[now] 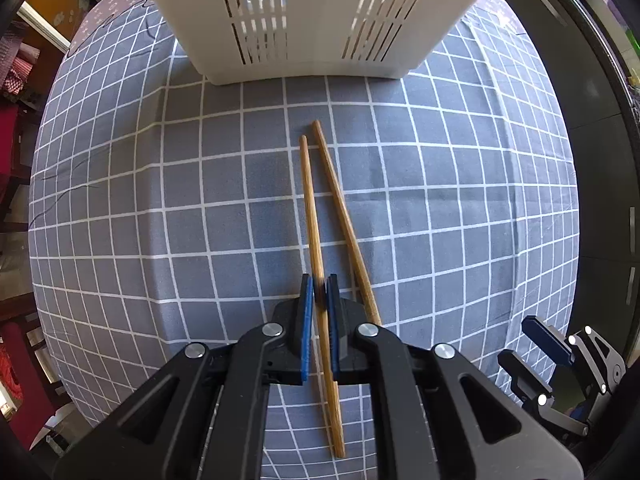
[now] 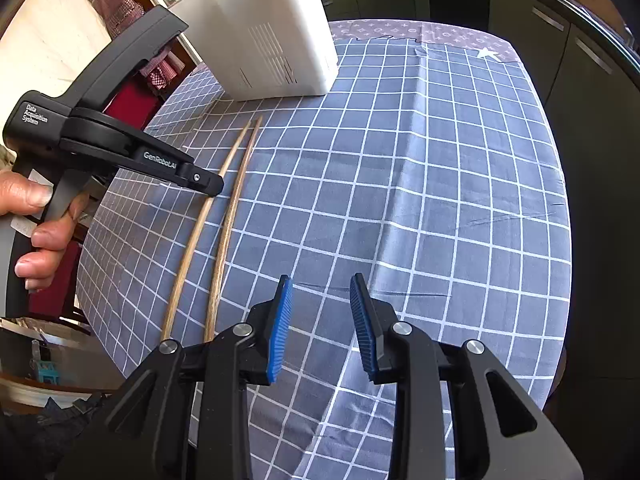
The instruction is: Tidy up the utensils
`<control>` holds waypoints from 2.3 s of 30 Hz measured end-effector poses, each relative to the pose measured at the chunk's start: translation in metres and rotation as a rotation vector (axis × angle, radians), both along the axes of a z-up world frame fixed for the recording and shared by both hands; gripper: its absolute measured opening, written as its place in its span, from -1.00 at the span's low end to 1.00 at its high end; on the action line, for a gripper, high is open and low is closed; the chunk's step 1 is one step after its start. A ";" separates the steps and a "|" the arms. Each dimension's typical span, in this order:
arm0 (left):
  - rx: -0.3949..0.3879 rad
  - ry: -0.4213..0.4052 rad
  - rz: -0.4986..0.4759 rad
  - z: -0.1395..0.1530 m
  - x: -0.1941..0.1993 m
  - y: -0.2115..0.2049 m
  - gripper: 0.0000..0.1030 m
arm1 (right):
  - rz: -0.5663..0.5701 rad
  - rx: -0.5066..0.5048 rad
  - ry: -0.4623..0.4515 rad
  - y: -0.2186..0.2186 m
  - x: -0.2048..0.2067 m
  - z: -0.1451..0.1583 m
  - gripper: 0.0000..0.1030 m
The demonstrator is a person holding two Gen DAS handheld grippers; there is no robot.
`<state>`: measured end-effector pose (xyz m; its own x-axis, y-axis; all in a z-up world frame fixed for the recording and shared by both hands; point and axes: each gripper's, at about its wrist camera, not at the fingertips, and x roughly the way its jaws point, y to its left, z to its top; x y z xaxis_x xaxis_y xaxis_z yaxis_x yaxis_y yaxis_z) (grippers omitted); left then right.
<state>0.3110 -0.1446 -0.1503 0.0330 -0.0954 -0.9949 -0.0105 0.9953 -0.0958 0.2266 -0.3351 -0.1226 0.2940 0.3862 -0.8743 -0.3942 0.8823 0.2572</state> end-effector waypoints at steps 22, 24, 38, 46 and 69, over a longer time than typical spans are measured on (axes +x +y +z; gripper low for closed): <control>-0.006 -0.379 -0.156 0.129 -0.084 0.054 -0.88 | 0.091 -0.113 0.071 0.094 0.050 0.000 -0.42; -0.010 -0.387 -0.166 0.130 -0.086 0.055 -0.88 | 0.102 -0.133 0.093 0.108 0.060 -0.003 -0.54; -0.007 -0.446 -0.247 0.134 -0.099 0.050 -0.88 | 0.134 -0.292 0.170 0.165 0.100 -0.027 -0.65; -0.012 -0.459 -0.251 0.134 -0.103 0.054 -0.88 | 0.131 -0.324 0.132 0.179 0.091 -0.031 -0.85; 0.018 -0.503 -0.274 0.139 -0.128 0.055 -0.88 | 0.033 -0.035 -0.232 0.058 -0.025 0.102 -0.86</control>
<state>0.1830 -0.0897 -0.0109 0.4788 -0.1506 -0.8649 0.2910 0.9567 -0.0055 0.2012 -0.2772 -0.0201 0.4764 0.3694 -0.7979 -0.4679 0.8748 0.1257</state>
